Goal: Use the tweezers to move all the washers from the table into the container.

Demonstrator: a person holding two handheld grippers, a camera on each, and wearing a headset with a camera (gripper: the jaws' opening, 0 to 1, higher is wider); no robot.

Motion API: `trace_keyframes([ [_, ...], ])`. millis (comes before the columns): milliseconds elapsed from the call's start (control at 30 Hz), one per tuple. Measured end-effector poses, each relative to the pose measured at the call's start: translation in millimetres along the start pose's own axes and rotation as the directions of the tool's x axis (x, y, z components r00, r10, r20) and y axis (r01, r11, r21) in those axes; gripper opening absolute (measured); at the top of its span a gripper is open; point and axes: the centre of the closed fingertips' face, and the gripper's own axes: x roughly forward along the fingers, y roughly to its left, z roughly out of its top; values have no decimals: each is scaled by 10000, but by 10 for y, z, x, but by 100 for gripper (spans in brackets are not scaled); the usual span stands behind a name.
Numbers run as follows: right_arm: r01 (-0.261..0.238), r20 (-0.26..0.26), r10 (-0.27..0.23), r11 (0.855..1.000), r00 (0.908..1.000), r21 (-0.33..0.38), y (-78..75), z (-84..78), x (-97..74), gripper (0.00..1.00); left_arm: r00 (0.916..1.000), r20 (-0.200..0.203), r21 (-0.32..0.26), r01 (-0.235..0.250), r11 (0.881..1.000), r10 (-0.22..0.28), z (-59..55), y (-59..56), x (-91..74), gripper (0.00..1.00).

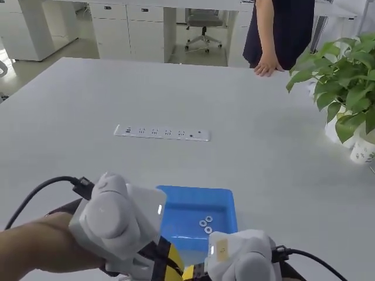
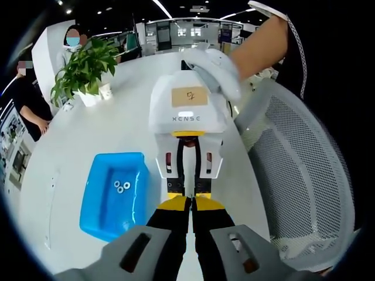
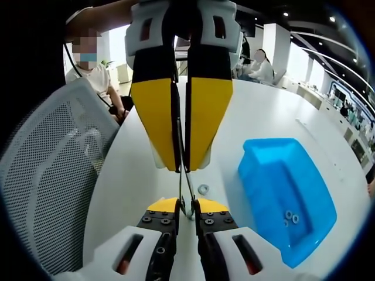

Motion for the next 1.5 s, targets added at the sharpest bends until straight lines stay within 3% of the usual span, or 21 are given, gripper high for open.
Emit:
trace_keyframes([
  [533,97,-58,-96,9999,9999,124,-26,-23,-10,12,10000,25,-136,3,9999,-3,13,56,20,5],
  [1500,88,-223,-82,9996,9997,276,-19,-38,-9,9,9999,-99,-69,113,9999,-114,14,46,21,5],
])
